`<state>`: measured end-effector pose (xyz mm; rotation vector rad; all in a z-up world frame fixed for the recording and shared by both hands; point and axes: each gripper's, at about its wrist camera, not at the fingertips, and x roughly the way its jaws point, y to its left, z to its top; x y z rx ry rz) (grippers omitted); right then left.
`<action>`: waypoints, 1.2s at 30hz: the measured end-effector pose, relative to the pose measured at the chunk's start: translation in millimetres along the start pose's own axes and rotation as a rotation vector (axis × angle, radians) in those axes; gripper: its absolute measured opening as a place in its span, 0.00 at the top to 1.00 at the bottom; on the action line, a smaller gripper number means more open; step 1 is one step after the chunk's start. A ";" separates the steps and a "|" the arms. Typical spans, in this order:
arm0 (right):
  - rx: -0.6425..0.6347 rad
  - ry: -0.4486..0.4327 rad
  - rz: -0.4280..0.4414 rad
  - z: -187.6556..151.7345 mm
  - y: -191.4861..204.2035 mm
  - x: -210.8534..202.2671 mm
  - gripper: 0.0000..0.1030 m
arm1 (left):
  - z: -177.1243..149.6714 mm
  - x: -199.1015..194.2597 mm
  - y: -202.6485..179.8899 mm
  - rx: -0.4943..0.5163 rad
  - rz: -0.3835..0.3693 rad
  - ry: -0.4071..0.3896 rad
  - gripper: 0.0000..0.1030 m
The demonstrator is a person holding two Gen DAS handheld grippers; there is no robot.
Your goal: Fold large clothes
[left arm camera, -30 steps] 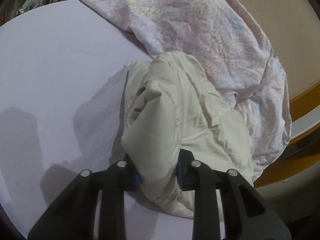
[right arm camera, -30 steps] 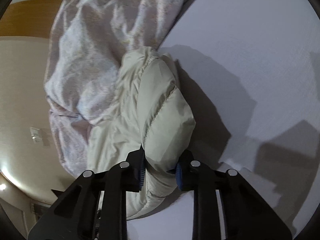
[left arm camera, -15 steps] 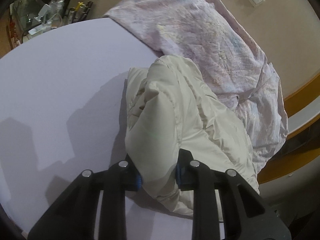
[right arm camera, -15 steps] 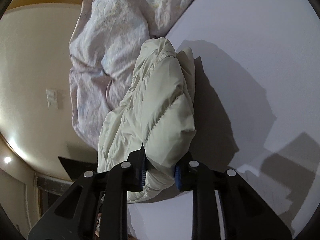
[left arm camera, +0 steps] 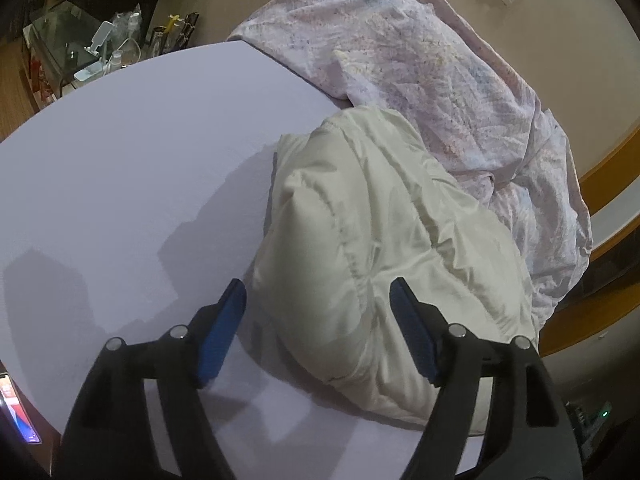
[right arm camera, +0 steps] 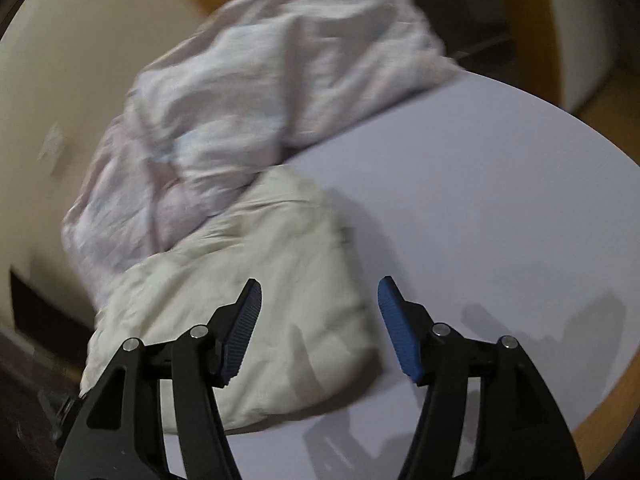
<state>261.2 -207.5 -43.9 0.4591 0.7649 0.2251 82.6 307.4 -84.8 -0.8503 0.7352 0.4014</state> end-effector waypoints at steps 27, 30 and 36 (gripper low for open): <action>-0.572 0.268 0.083 -56.2 160.0 144.3 0.57 | 2.8 26.4 -11.7 -0.067 -0.070 -0.020 0.19; -0.575 0.264 0.080 -58.4 159.9 143.4 0.57 | 5.7 30.0 -7.3 -0.092 -0.086 -0.023 0.20; -0.570 0.260 0.085 -58.8 160.6 143.2 0.57 | 4.6 39.7 -4.7 -0.128 -0.112 -0.014 0.23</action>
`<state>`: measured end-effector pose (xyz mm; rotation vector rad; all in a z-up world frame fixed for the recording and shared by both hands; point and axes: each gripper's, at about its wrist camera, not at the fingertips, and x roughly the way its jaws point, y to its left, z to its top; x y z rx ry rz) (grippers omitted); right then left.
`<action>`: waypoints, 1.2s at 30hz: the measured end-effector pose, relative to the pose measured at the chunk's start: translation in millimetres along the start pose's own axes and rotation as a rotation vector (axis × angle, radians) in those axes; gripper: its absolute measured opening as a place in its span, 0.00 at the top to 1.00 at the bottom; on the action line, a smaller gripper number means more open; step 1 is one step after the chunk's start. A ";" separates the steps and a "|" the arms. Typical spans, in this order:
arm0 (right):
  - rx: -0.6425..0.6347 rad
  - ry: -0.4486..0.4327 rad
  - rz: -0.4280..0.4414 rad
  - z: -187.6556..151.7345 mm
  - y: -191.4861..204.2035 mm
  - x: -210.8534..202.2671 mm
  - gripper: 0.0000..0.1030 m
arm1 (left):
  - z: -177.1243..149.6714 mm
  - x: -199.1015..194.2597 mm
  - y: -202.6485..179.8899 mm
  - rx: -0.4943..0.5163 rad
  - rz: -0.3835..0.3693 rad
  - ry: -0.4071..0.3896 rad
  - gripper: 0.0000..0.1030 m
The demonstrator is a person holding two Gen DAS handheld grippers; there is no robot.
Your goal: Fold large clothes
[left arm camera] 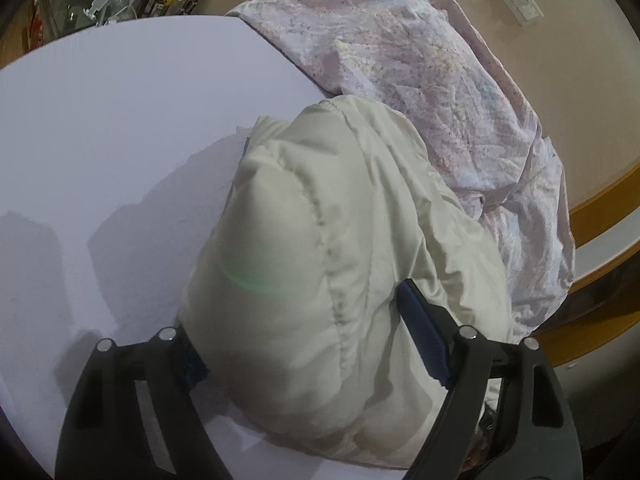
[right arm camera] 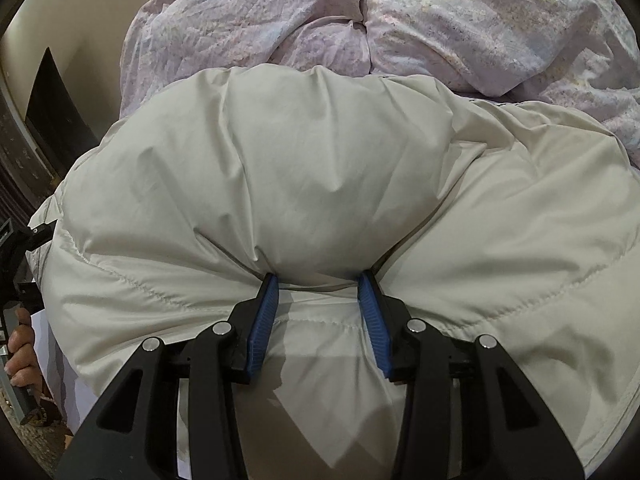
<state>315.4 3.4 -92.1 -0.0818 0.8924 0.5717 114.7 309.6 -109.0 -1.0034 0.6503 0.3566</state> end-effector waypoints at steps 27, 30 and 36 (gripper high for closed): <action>0.007 -0.024 0.001 -3.0 -2.7 -1.9 0.57 | -7.3 -46.4 -157.5 0.248 -0.325 -0.054 0.69; 0.006 -0.025 0.002 -3.4 -2.8 -1.8 0.57 | -24.2 -42.9 -192.7 0.321 -0.370 -0.030 0.69; 0.008 -0.049 0.029 -5.6 -11.8 -6.0 0.57 | -67.7 -13.6 -260.4 0.425 -0.440 0.084 0.66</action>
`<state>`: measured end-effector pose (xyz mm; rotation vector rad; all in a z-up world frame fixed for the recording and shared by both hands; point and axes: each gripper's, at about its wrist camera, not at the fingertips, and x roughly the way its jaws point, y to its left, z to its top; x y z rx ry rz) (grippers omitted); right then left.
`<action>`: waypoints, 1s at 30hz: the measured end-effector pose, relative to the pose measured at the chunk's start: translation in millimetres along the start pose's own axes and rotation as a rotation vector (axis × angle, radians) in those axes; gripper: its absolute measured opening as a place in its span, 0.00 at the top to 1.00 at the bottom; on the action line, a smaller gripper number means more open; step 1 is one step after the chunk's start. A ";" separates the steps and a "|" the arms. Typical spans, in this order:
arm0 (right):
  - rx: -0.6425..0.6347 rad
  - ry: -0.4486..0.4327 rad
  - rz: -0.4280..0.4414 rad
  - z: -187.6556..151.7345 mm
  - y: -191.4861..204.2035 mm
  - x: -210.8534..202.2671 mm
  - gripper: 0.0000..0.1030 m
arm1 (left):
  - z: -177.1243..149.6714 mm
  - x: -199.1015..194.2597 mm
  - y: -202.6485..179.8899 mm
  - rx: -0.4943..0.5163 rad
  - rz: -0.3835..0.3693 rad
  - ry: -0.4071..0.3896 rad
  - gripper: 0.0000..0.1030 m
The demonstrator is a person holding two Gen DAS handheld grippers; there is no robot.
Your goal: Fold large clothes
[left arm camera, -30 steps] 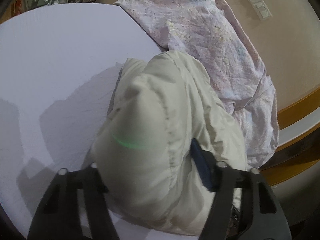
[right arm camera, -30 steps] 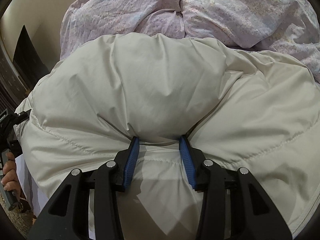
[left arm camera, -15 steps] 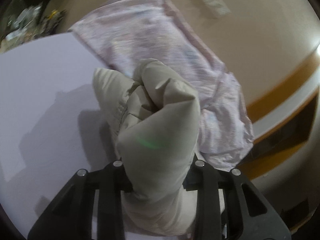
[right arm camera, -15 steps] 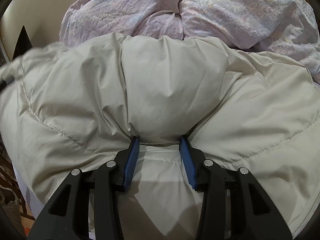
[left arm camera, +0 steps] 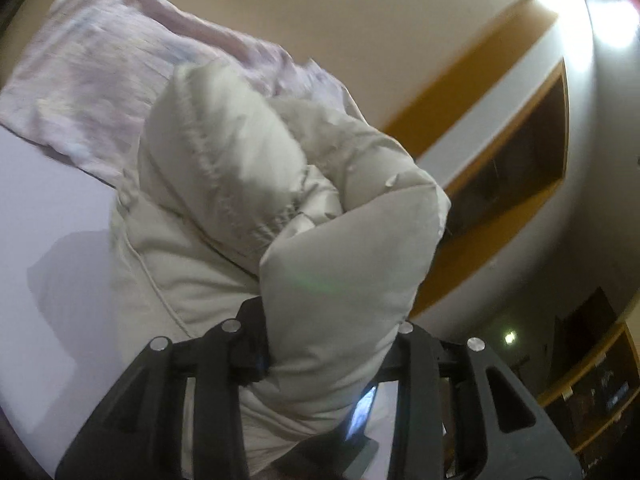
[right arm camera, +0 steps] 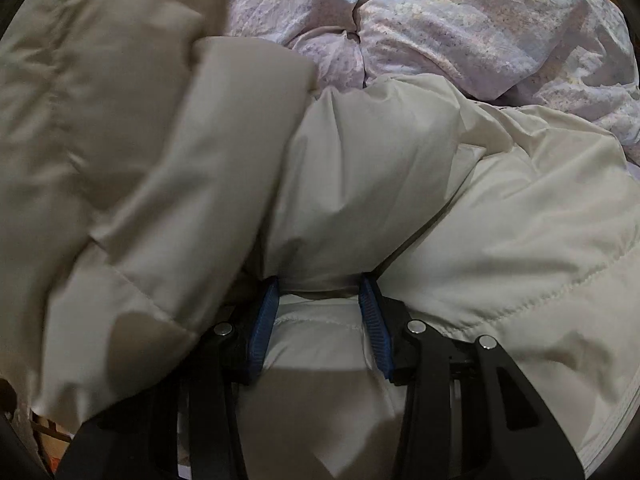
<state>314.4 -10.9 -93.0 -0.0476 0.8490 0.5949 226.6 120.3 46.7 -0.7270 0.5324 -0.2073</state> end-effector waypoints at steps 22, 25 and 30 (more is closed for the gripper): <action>0.219 -0.165 -0.026 -83.1 -148.1 -125.7 0.56 | -89.7 153.9 -88.2 0.177 -0.013 0.370 0.63; 0.250 -0.180 -0.011 -93.6 -153.3 -126.3 0.56 | -110.0 182.5 -98.2 0.210 0.000 0.461 0.63; 0.308 -0.200 0.036 -101.5 -162.7 -126.6 0.56 | -109.8 192.4 -106.8 0.226 0.005 0.524 0.48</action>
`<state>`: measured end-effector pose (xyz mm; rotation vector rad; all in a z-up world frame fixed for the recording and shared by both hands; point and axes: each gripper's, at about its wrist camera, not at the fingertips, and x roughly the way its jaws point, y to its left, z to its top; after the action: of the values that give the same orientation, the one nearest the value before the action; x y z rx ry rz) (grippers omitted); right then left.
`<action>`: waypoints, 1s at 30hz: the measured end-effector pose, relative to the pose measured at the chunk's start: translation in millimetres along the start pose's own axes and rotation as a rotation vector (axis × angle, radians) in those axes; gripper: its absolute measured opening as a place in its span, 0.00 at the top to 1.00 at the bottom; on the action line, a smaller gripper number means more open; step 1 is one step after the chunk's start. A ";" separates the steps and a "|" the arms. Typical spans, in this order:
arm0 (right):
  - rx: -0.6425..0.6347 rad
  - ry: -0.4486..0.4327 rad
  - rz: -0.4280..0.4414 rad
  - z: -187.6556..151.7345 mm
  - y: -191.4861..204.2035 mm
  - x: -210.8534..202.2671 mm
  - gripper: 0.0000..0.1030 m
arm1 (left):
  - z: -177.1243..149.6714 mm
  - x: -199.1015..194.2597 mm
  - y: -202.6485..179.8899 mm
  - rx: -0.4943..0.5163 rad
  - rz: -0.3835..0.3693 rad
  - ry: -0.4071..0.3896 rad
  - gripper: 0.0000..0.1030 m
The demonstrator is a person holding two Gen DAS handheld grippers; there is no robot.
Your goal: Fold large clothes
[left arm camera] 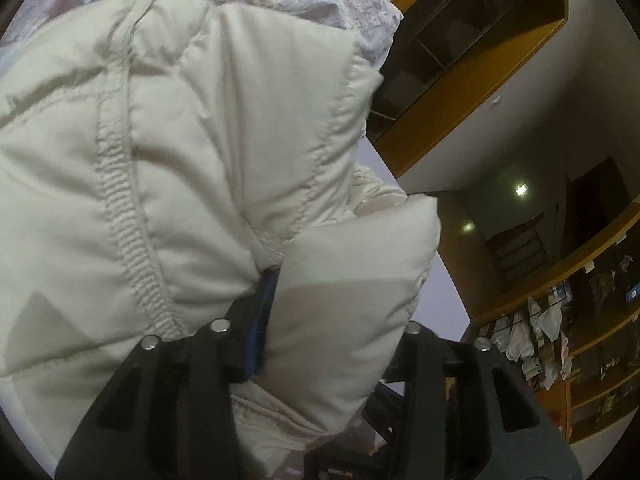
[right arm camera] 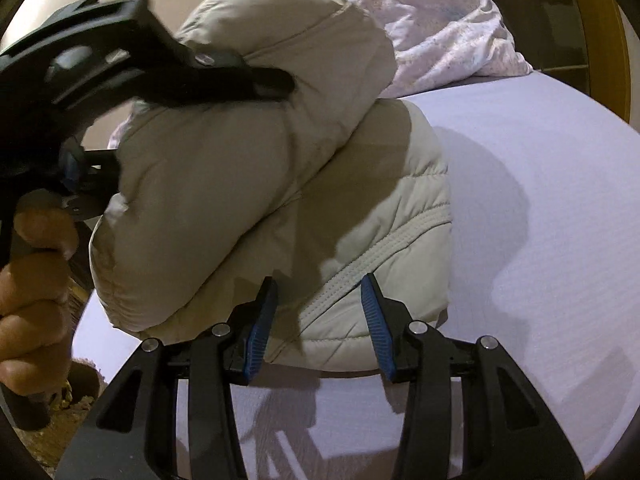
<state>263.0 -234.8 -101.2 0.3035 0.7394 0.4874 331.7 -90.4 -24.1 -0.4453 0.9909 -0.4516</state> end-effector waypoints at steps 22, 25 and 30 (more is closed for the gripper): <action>0.011 0.002 0.013 -14.8 9.0 -1.3 0.53 | 27.7 -130.9 75.3 -0.011 0.365 -0.233 0.13; 0.006 0.003 0.014 -13.4 7.4 2.0 0.51 | 26.9 -119.2 101.7 -0.048 0.387 -0.212 0.13; -0.020 -0.002 -0.009 -13.8 9.7 0.5 0.51 | 18.6 -85.5 115.6 -0.088 0.353 -0.195 0.11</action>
<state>250.6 -224.9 -107.0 0.2821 0.7330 0.4852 325.7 54.4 -19.8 -0.3757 0.8790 -0.0453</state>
